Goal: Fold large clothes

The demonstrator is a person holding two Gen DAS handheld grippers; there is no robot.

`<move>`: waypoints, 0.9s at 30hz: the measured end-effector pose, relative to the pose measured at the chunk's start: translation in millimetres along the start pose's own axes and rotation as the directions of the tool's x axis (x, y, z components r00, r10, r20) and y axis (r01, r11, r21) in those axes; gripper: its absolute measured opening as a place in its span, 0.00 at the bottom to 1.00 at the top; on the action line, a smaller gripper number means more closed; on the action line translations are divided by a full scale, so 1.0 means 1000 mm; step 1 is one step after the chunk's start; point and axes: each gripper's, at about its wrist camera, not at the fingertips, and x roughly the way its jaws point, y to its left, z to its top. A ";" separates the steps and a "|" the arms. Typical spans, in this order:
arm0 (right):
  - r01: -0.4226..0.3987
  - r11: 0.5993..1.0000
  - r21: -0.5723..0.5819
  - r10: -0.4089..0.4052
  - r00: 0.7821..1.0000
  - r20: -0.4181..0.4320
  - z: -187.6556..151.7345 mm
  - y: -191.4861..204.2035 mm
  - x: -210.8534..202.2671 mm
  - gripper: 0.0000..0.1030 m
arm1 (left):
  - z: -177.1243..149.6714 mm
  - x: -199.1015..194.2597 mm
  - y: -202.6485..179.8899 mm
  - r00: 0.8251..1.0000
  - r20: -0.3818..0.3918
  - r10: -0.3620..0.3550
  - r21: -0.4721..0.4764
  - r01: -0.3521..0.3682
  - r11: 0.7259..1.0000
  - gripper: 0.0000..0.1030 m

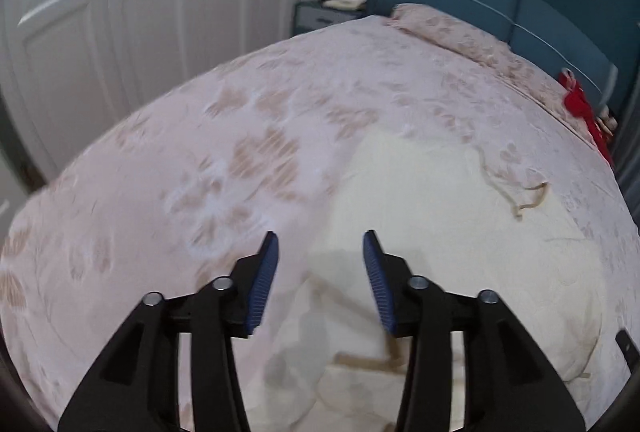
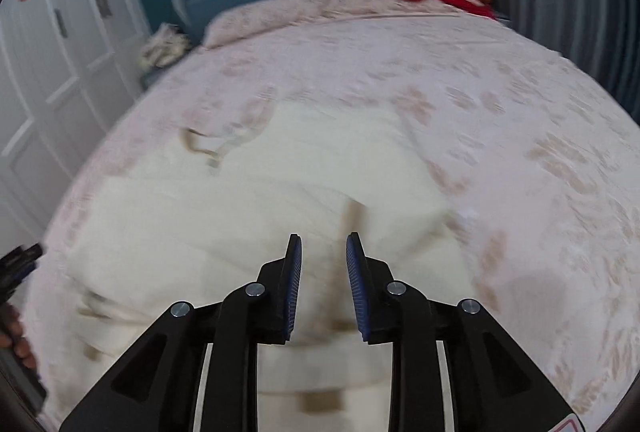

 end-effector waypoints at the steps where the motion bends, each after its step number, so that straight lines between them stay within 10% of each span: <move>1: -0.045 0.999 -0.015 0.045 0.999 -0.004 0.008 0.013 0.006 0.24 | 0.005 0.003 -0.008 1.000 -0.002 -0.021 0.009 0.022 1.000 0.44; 11: -0.082 0.986 -0.142 0.065 0.991 -0.119 0.007 0.071 0.111 0.15 | -0.019 0.098 -0.085 0.991 -0.130 -0.011 0.175 0.034 0.984 0.45; 27: -0.125 0.986 -0.108 0.120 0.991 -0.054 -0.027 0.057 0.131 0.13 | -0.052 0.109 -0.092 0.999 0.027 0.034 0.244 -0.040 0.969 0.50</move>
